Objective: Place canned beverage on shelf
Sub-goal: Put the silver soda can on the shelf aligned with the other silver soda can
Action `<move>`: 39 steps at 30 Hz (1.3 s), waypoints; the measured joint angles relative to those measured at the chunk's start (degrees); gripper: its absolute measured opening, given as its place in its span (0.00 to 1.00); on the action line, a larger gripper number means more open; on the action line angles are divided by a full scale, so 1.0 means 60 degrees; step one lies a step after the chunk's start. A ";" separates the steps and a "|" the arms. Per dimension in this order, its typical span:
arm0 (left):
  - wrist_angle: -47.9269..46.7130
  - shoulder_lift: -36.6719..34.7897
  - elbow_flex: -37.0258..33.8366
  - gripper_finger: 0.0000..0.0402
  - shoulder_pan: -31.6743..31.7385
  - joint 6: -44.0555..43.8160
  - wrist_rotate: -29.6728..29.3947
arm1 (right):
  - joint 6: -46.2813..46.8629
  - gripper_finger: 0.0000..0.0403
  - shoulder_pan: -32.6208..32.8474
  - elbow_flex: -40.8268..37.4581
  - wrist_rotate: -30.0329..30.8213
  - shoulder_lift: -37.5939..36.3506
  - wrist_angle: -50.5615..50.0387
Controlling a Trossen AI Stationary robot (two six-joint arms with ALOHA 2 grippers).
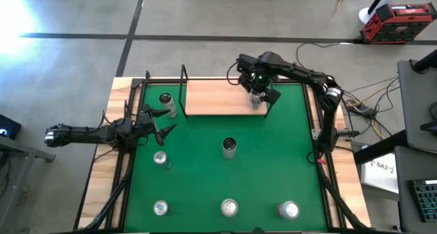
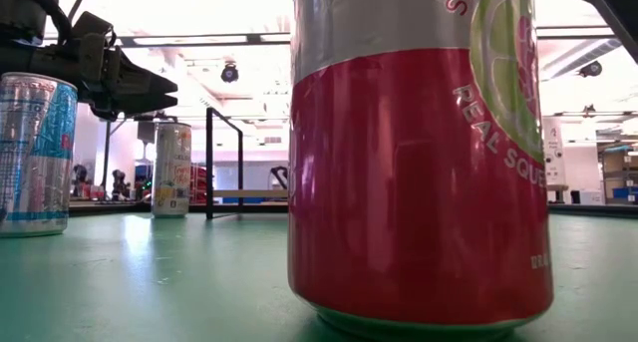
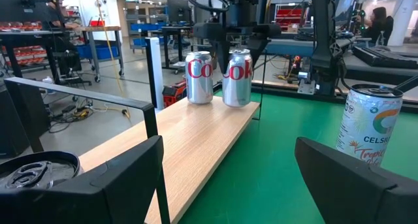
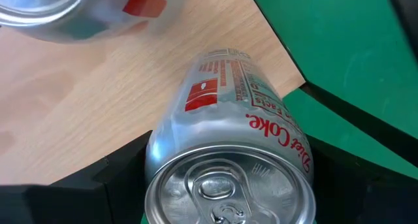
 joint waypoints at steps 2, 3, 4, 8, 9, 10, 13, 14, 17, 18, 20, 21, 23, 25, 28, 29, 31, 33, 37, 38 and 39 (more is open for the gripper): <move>0.0002 0.0000 -0.0002 0.83 0.0001 0.0000 0.0000 | 0.0003 0.76 0.0000 0.0000 -0.0029 0.0089 0.0011; 0.0002 0.0000 0.0002 0.83 0.0002 0.0000 0.0000 | 0.0005 0.76 0.0000 -0.0002 -0.0029 0.0130 0.0012; 0.0002 0.0000 -0.0002 0.83 0.0002 0.0000 0.0000 | 0.0003 0.76 -0.0002 -0.0004 -0.0034 0.0171 0.0019; 0.0002 0.0000 -0.0002 0.83 -0.0001 0.0000 0.0000 | 0.0003 0.76 0.0000 0.0000 -0.0098 0.0235 0.0099; 0.0002 0.0000 0.0001 0.83 0.0001 0.0000 0.0000 | 0.0002 0.76 -0.0003 0.0000 -0.0102 0.0235 0.0123; 0.0000 0.0000 -0.0002 0.83 0.0000 0.0000 0.0000 | 0.0002 0.76 0.0000 0.0000 -0.0102 0.0235 0.0148; 0.0001 0.0001 -0.0002 0.83 0.0002 0.0000 0.0000 | 0.0001 0.76 0.0000 0.0000 -0.0102 0.0235 0.0173; 0.0002 0.0002 0.0002 0.83 -0.0001 0.0000 0.0000 | 0.0002 0.76 0.0000 0.0000 -0.0102 0.0235 0.0161; 0.0002 0.0002 0.0000 0.83 0.0000 0.0000 0.0000 | -0.0076 0.78 0.0000 0.0000 -0.0098 0.0242 0.0102; 0.0002 0.0000 0.0001 0.83 -0.0002 0.0000 0.0000 | -0.0103 0.80 0.0000 0.0000 -0.0099 0.0243 0.0093; 0.0002 0.0002 -0.0002 0.83 0.0000 0.0000 0.0000 | -0.0138 0.82 0.0000 -0.0002 -0.0095 0.0243 0.0088; 0.0002 0.0000 0.0000 0.83 0.0000 0.0000 0.0000 | -0.0152 0.83 0.0000 -0.0002 -0.0095 0.0243 0.0084; -0.0001 0.0000 0.0001 0.83 0.0001 0.0000 0.0000 | -0.0171 0.86 0.0000 -0.0004 -0.0097 0.0246 0.0030; 0.0002 0.0004 0.0002 0.83 0.0002 0.0000 0.0000 | -0.0251 0.87 0.0000 -0.0004 -0.0095 0.0246 0.0055; 0.0001 0.0001 -0.0002 0.83 -0.0001 0.0000 0.0000 | -0.0328 0.89 0.0000 -0.0004 -0.0095 0.0246 0.0041; 0.0001 0.0001 -0.0002 0.83 0.0001 0.0000 0.0000 | -0.0365 0.89 0.0000 -0.0004 -0.0095 0.0246 0.0028; 0.0002 0.0000 0.0001 0.83 0.0001 0.0000 0.0000 | -0.0407 0.89 0.0000 -0.0004 -0.0095 0.0246 -0.0012; 0.0002 0.0002 -0.0002 0.83 0.0001 0.0000 0.0000 | -0.0475 0.89 0.0000 -0.0004 -0.0095 0.0221 -0.0054; 0.0002 0.0002 0.0002 0.83 0.0000 0.0000 0.0000 | -0.0731 0.89 0.0030 0.0263 -0.0120 0.0195 -0.0375; 0.0001 0.0003 0.0001 0.83 -0.0001 0.0000 0.0000 | -0.0791 0.89 0.0069 0.0351 -0.0131 0.0181 -0.0445; 0.0000 0.0002 -0.0002 0.83 0.0002 0.0000 0.0000 | -0.0832 0.89 0.0125 0.0427 -0.0135 0.0177 -0.0520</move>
